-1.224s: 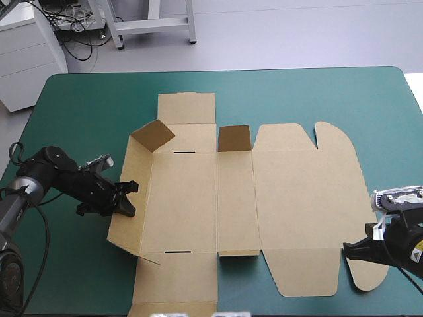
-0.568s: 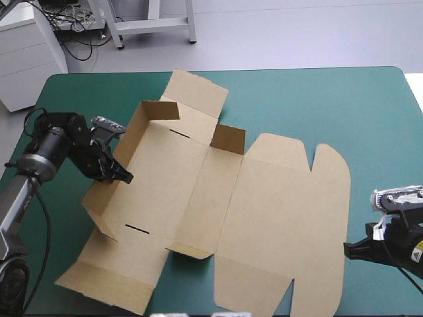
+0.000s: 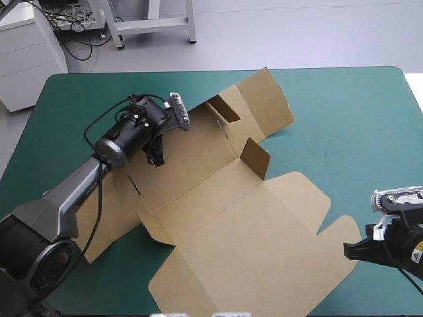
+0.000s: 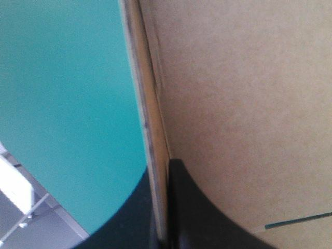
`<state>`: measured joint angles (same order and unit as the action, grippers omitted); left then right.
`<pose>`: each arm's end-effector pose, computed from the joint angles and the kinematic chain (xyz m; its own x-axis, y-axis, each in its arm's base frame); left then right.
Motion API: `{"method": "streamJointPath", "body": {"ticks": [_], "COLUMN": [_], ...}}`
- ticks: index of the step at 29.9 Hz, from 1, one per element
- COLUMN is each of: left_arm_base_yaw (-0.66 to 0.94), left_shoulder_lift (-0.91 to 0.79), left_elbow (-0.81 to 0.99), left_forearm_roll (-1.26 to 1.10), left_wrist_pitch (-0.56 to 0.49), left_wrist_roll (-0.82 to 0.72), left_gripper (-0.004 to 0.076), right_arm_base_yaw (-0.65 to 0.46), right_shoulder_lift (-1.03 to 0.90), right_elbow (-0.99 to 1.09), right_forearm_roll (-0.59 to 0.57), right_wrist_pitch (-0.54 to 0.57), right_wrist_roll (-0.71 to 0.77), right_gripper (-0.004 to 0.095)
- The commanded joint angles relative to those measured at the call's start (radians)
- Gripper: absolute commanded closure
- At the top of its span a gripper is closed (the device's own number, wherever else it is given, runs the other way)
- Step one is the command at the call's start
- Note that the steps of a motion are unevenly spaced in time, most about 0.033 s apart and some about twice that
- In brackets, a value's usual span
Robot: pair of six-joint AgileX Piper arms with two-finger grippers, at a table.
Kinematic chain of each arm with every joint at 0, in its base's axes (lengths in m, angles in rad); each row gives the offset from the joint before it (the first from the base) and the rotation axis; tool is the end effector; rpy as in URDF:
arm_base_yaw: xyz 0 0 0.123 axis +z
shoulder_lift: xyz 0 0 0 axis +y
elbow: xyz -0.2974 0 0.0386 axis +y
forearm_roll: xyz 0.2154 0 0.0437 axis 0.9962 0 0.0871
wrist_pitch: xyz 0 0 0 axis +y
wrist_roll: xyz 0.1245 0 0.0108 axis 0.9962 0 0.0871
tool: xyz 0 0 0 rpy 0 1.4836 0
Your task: Fold the box
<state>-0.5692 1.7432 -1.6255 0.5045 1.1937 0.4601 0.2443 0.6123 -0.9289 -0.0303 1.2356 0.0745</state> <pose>0.3259 -0.1418 0.3244 -0.4078 0.9118 -0.0488 0.7425 0.3623 0.5634 0.0533 0.0096 0.3417 -0.7300 -0.1155 -0.6736 -0.1764 0.9841 0.0223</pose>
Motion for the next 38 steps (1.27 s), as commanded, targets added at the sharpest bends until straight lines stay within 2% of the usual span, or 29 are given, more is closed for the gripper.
{"method": "streamJointPath", "body": {"ticks": [1,8,12,16,20,29,38], "left_arm_base_yaw": [-0.056,-0.166,-0.233,-0.275,-0.330,-0.443,-0.488], "left_shoulder_lift": [-0.035,-0.037,-0.057,-0.109,-0.181,-0.246,-0.246], "left_elbow": [-0.033,-0.015,0.029,0.132,0.277,0.532,0.620], "left_forearm_roll": [0.087,0.237,0.343,0.390,0.616,1.213,1.283], "left_wrist_pitch": [-0.073,-0.150,-0.180,-0.244,-0.310,-0.309,-0.292], "left_wrist_roll": [0.003,-0.167,-0.181,-0.280,-0.454,-0.814,-0.922], "left_gripper": [0.0756,0.0756,0.0756,0.0756,0.0756,0.0756,0.0756], "right_arm_base_yaw": [-0.006,-0.006,-0.006,-0.006,-0.006,-0.006,-0.006], "right_shoulder_lift": [0.003,0.003,0.003,0.003,0.003,0.003,0.004], "right_elbow": [-0.022,-0.022,-0.022,-0.022,-0.022,-0.022,-0.022], "right_forearm_roll": [-0.009,-0.009,-0.009,-0.009,-0.009,-0.009,-0.019], "right_wrist_pitch": [-0.029,-0.024,-0.024,-0.024,-0.025,-0.031,-0.041], "right_wrist_roll": [-0.002,-0.002,0.019,0.023,0.026,0.032,0.042], "right_gripper": [0.0931,0.0931,0.0931,0.0931,0.0931,0.0931,0.0931]}}
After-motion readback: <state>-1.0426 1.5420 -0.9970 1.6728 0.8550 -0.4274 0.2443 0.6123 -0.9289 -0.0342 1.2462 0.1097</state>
